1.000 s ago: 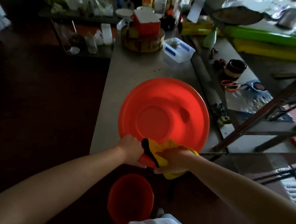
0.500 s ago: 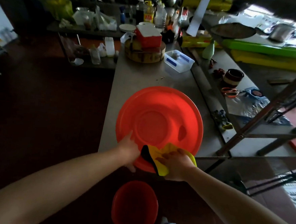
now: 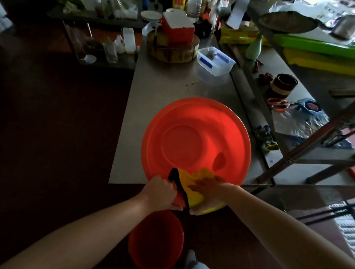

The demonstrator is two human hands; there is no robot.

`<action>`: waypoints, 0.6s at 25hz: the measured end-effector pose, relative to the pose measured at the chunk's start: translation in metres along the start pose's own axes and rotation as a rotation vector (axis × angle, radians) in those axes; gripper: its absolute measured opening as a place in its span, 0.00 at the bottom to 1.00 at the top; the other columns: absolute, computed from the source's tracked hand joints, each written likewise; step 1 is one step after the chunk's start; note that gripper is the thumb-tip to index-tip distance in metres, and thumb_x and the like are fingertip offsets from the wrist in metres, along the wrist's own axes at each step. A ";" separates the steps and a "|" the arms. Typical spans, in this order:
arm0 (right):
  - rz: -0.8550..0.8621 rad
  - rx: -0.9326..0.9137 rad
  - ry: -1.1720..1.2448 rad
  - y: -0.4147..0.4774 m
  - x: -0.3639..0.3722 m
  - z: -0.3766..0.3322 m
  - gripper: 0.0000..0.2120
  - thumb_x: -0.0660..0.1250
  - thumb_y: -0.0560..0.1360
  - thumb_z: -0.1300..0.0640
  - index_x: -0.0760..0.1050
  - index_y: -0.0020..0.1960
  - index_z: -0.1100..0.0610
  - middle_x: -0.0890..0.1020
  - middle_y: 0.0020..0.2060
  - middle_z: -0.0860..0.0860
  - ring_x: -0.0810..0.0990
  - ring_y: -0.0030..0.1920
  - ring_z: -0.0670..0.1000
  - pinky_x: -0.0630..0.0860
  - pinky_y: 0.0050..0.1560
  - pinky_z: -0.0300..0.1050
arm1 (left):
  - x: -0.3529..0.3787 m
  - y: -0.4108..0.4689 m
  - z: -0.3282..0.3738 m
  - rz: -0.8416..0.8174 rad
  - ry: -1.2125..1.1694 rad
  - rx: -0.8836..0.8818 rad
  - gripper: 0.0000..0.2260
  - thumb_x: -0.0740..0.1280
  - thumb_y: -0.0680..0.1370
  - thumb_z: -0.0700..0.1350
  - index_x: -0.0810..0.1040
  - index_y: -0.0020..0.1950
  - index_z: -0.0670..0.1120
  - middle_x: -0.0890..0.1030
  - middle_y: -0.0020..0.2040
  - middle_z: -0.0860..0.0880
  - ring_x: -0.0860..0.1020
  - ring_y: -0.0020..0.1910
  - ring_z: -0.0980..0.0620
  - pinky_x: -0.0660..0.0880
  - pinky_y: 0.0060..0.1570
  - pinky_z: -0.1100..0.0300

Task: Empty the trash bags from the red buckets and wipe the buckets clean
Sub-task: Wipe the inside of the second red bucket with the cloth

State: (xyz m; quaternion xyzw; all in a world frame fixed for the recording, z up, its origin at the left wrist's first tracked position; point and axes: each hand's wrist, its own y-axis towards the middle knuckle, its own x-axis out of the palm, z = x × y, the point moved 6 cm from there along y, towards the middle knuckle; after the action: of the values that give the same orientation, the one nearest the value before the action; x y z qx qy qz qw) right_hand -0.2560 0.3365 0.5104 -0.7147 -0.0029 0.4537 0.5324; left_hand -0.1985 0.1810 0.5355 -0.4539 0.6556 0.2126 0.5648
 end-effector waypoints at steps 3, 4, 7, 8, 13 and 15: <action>-0.009 0.009 0.184 0.014 0.008 0.009 0.48 0.46 0.69 0.17 0.48 0.82 0.41 0.50 0.82 0.47 0.44 0.81 0.55 0.43 0.78 0.63 | 0.002 0.005 0.005 0.068 -0.019 0.049 0.32 0.67 0.61 0.78 0.75 0.23 0.48 0.73 0.22 0.52 0.72 0.21 0.52 0.68 0.29 0.62; 0.030 0.011 0.209 0.021 0.009 0.011 0.46 0.44 0.71 0.19 0.51 0.82 0.42 0.50 0.82 0.48 0.43 0.81 0.55 0.43 0.78 0.62 | 0.003 0.005 0.009 0.082 -0.027 0.076 0.32 0.69 0.61 0.78 0.75 0.23 0.48 0.73 0.22 0.52 0.73 0.22 0.51 0.70 0.30 0.62; 0.208 0.025 0.192 0.045 0.004 0.012 0.35 0.39 0.80 0.29 0.64 0.78 0.45 0.61 0.79 0.51 0.53 0.80 0.55 0.46 0.76 0.61 | 0.006 0.013 0.017 0.064 -0.009 0.132 0.31 0.67 0.64 0.76 0.75 0.24 0.48 0.75 0.24 0.51 0.75 0.25 0.50 0.74 0.36 0.59; 0.263 0.043 0.187 0.056 0.002 0.011 0.40 0.33 0.78 0.29 0.69 0.74 0.47 0.67 0.76 0.52 0.60 0.78 0.56 0.50 0.75 0.62 | 0.010 0.014 0.019 0.009 -0.017 0.135 0.31 0.65 0.67 0.76 0.76 0.26 0.48 0.76 0.25 0.50 0.77 0.26 0.49 0.75 0.39 0.57; 0.324 0.030 0.128 0.123 0.020 0.008 0.52 0.20 0.68 0.29 0.61 0.77 0.51 0.65 0.77 0.54 0.63 0.76 0.62 0.52 0.74 0.69 | 0.016 0.012 0.021 -0.013 0.017 0.080 0.31 0.64 0.69 0.75 0.80 0.31 0.47 0.80 0.31 0.47 0.80 0.33 0.46 0.77 0.46 0.52; 0.306 0.018 0.141 0.143 0.026 0.010 0.56 0.16 0.64 0.27 0.54 0.80 0.49 0.58 0.80 0.53 0.57 0.79 0.61 0.49 0.75 0.70 | 0.021 0.014 0.025 0.011 0.039 0.084 0.30 0.66 0.68 0.74 0.81 0.31 0.47 0.82 0.32 0.46 0.81 0.35 0.44 0.78 0.47 0.51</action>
State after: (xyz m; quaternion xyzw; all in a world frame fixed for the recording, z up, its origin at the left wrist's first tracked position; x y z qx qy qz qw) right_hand -0.3156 0.2944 0.3847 -0.7322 0.1473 0.4781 0.4622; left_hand -0.1952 0.2004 0.5063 -0.4304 0.6774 0.1790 0.5691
